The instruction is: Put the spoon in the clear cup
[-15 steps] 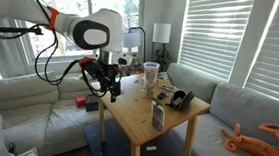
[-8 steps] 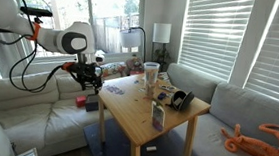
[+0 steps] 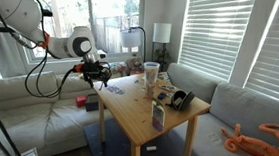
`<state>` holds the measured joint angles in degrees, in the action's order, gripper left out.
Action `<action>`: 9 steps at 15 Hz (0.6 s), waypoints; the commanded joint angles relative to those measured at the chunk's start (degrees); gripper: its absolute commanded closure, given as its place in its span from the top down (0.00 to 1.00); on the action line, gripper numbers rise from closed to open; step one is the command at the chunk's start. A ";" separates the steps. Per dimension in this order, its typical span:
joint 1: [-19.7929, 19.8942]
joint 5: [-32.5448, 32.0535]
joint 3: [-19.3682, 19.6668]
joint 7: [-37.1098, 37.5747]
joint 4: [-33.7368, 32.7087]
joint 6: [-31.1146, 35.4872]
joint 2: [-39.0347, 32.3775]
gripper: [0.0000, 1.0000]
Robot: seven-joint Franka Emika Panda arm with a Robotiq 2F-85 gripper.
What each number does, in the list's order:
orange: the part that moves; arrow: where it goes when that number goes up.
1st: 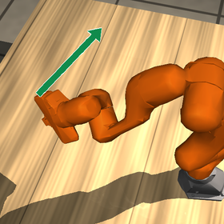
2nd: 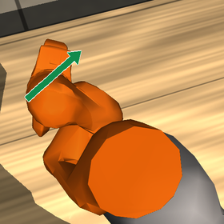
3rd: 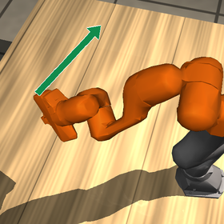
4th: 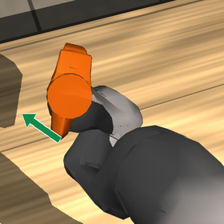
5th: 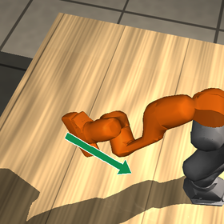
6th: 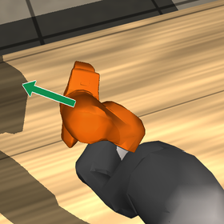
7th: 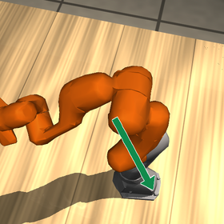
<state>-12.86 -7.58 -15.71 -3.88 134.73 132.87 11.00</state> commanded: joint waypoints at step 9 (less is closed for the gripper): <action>-2.52 8.72 0.69 -15.60 -11.85 4.62 -12.77 0.94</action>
<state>-14.79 -0.56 -15.44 -15.39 127.97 136.88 3.91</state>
